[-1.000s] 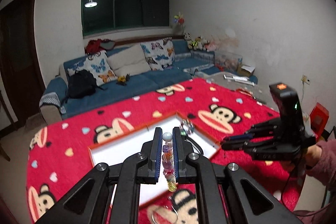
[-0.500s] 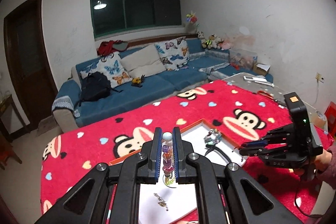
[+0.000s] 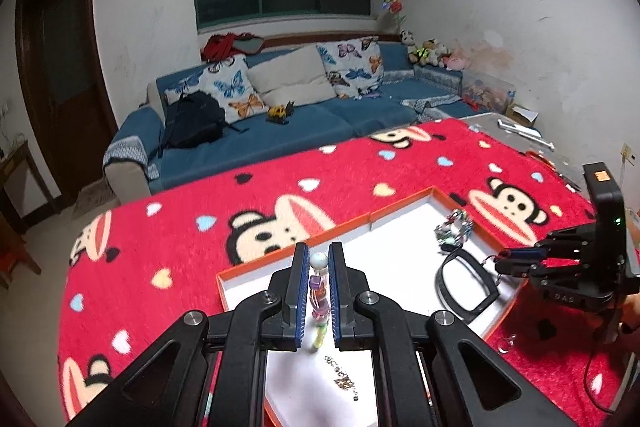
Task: Organize jewelry
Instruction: 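Lift and carry the bracelet with the left tool while the right tool carries the heart ring, then lower the bracelet into the tray and open the left tool while the right tool releases the heart ring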
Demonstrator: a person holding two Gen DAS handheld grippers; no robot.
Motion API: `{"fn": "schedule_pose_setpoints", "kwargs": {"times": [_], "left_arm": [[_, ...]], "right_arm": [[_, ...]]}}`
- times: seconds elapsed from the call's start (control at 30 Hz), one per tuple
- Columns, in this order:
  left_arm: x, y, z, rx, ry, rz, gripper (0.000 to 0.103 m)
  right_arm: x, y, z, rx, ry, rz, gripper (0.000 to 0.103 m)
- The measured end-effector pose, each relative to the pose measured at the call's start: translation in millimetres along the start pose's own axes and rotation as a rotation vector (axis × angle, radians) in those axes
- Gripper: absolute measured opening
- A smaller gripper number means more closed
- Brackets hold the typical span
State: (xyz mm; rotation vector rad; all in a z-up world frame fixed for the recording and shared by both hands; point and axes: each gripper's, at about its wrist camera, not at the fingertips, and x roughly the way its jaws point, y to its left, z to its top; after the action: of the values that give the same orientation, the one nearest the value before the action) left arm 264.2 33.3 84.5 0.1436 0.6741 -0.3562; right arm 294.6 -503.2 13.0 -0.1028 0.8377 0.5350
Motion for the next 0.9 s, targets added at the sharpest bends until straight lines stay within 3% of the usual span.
{"fn": "schedule_pose_setpoints", "kwargs": {"times": [0.4, 0.9], "left_arm": [[52, 15, -24, -0.042, 0.096, 0.005, 0.01], [85, 11, -42, -0.026, 0.167, 0.016, 0.01]], "right_arm": [[6, 3, -1, -0.013, 0.007, -0.016, 0.017], [11, 0, -2, 0.002, 0.016, -0.01, 0.017]]}}
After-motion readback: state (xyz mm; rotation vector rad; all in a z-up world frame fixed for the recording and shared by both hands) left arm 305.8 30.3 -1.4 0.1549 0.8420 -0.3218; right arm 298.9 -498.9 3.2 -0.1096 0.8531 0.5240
